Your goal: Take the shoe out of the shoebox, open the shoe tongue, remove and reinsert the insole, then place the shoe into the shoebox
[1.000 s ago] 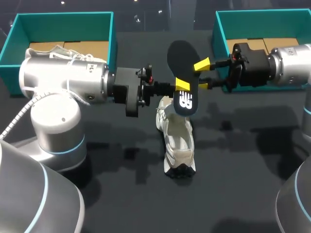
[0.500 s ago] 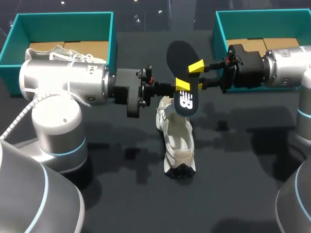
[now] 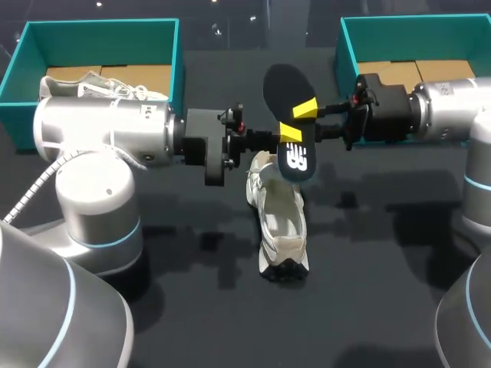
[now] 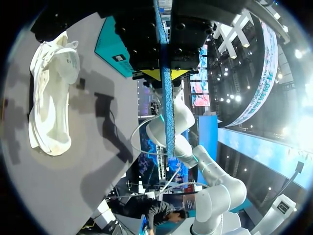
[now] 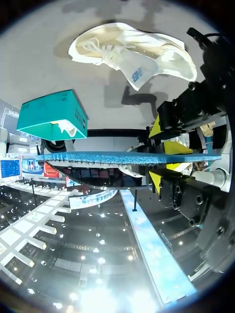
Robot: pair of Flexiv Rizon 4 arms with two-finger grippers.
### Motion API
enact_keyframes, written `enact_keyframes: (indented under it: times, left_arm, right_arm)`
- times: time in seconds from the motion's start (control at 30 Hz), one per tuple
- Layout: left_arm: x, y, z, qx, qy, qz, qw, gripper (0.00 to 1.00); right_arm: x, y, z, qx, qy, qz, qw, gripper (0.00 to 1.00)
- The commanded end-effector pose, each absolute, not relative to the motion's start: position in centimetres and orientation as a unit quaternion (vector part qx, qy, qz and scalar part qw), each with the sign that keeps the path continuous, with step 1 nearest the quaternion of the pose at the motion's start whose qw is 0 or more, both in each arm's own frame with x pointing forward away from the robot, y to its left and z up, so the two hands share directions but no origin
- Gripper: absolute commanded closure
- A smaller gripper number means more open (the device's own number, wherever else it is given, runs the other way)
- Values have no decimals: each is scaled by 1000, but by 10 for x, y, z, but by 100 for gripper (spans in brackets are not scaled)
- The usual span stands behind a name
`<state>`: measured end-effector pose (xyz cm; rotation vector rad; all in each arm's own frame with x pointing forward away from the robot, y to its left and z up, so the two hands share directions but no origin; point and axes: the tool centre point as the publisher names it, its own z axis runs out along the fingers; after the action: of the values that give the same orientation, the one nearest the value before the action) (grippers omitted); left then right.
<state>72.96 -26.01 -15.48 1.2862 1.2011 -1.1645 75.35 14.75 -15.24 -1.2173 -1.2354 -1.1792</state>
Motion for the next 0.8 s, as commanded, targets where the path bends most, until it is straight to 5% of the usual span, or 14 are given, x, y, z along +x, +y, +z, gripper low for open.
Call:
enact_keyframes:
  times: [0.03, 0.8]
  left_arm:
    - [730, -265, -157, 528, 496, -478, 496, 100]
    - [736, -268, -163, 529, 501, -469, 499, 100]
  right_arm:
    - [754, 151, -156, -503, -510, -488, 499, 65]
    - [753, 153, -160, -498, -501, -497, 504, 82]
